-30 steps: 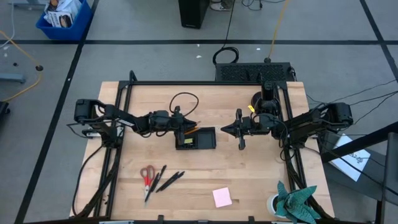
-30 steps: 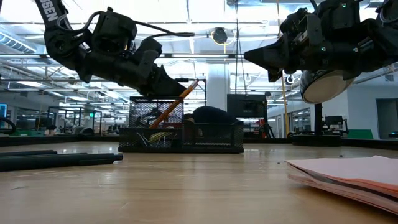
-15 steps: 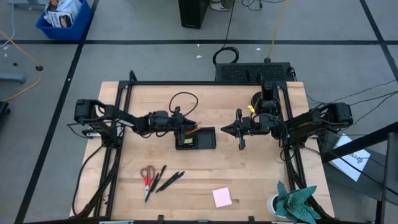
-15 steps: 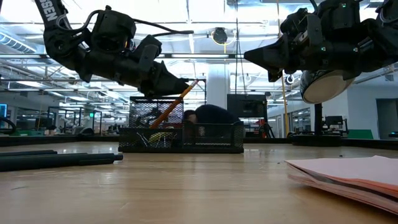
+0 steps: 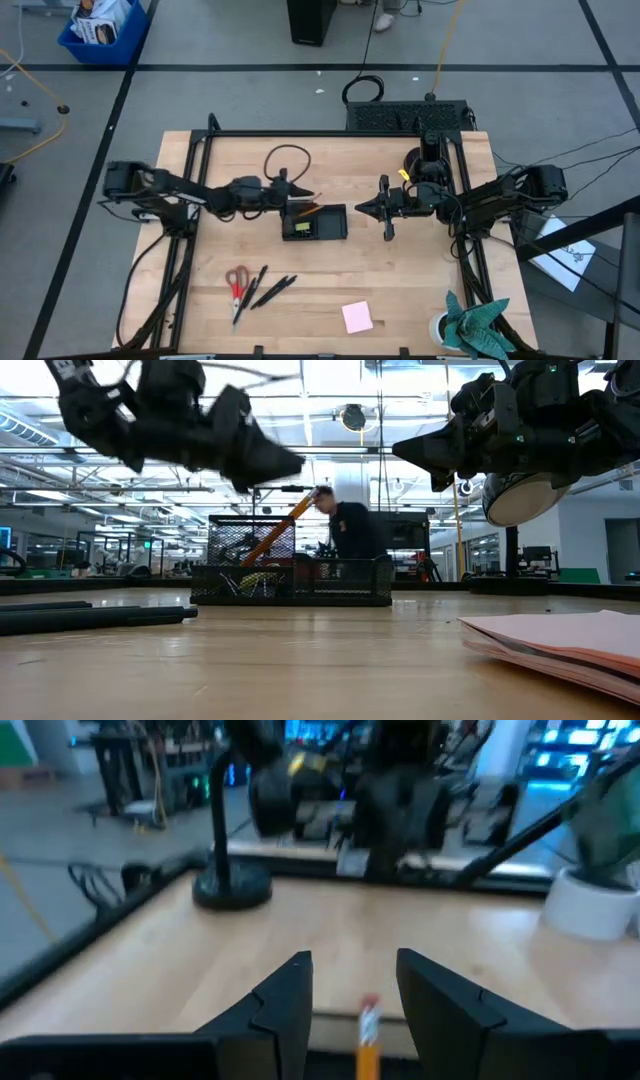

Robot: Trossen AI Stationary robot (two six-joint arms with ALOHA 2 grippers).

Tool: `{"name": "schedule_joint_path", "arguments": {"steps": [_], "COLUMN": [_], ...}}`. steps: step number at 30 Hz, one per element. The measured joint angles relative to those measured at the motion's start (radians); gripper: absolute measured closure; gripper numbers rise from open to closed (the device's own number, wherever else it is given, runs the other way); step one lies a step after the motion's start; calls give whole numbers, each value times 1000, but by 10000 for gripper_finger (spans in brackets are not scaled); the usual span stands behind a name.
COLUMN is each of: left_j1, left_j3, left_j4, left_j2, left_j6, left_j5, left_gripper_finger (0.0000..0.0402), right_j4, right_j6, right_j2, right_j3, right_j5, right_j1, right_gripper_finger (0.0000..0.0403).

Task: Pick and place office supplies into organizer
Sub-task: Put the middle left black pen into the black desk organizer

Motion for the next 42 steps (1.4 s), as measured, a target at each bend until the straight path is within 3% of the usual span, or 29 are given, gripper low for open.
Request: {"name": "schedule_joint_path", "arguments": {"steps": [4, 8, 11, 15, 23, 28, 34, 42], "left_j1": [-51, -210, -369, -536, -687, -680, -678, -678], "left_j3": [28, 169, 286, 371, 378, 377, 377, 377], "left_j4": [-185, -682, -1053, -1293, -1426, -1491, -1490, -1498], "left_j2": [-166, -276, -256, -164, 20, 76, 105, 107], "left_j6": [7, 15, -82, -354, -717, -935, -1000, -1028], "left_j5": [-54, -221, -389, -450, -509, -426, -302, -276], "left_gripper_finger": [250, 271, 295, 316, 320, 319, 278, 191], "right_j4": [0, -11, -32, -41, -41, -41, -36, -37], "right_j6": [0, 3, 3, 4, 43, 56, 50, 49], "right_j2": [0, 0, 0, 0, 0, 0, 0, 0], "right_j3": [0, 0, 0, 0, 0, 0, 0, 0], "right_j5": [0, 0, -1, -1, -1, -1, -1, 0], "right_j1": [0, 1, 2, 2, 2, 2, 2, 2], "right_gripper_finger": [403, 403, 403, 403, 403, 403, 403, 403]}}
